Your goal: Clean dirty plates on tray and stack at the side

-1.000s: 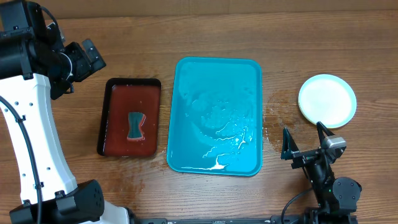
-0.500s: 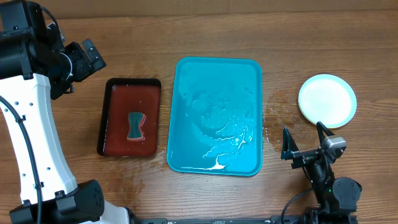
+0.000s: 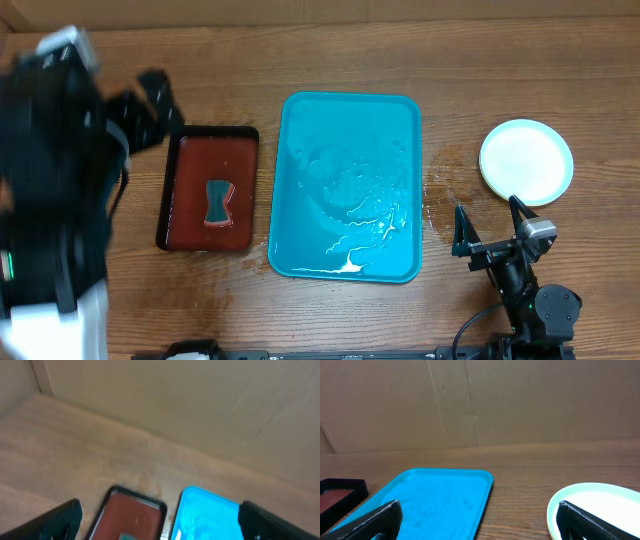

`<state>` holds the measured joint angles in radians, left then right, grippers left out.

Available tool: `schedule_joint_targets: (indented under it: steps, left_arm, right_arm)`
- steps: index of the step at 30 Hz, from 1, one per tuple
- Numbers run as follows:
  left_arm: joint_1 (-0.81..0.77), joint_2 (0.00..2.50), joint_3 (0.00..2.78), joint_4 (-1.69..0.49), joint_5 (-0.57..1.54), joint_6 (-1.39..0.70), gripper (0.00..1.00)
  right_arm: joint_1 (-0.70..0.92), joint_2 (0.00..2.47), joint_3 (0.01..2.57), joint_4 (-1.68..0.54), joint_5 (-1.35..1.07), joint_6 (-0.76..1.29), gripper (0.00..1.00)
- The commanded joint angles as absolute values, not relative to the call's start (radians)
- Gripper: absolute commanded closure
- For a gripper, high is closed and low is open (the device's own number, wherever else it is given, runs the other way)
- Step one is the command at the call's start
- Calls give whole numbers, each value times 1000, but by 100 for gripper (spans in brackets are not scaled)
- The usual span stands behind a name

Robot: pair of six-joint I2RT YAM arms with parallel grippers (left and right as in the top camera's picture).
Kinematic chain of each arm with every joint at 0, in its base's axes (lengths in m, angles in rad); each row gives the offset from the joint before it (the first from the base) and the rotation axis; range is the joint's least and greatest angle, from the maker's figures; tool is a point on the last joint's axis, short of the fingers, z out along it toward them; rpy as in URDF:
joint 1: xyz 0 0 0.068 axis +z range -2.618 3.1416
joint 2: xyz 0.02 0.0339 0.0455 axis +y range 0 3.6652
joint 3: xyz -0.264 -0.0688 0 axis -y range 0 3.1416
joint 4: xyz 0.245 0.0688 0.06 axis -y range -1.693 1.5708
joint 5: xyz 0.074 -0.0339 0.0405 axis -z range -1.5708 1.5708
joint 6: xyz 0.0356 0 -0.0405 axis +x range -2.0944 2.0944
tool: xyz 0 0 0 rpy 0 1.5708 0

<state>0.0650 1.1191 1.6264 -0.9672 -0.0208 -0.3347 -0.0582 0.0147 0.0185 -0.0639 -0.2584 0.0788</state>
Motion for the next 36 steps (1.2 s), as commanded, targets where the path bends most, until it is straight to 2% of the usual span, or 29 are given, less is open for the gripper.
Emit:
schedule_joint_targets:
  steps: [1, 9, 17, 21, 30, 36]
  left_arm:
    - [65, 931, 1298, -836, -44, -302, 0]
    - [65, 448, 695, -481, -25, -302, 0]
    - [66, 91, 348, -314, 23, -302, 0]
    - [66, 2, 238, -282, 22, -302, 0]
    - [66, 3, 0, -76, 18, -303, 0]
    - [65, 4, 5, -77, 19, -294, 0]
  right_arm:
    - [-60, 3, 8, -57, -263, 82, 0]
    - [-60, 3, 8, -57, -263, 82, 0]
    - [-60, 3, 8, -57, -263, 82, 0]
    - [-60, 3, 8, -57, -263, 82, 0]
    - [-60, 3, 8, -57, -263, 82, 0]
    - [-60, 3, 8, -57, -263, 82, 0]
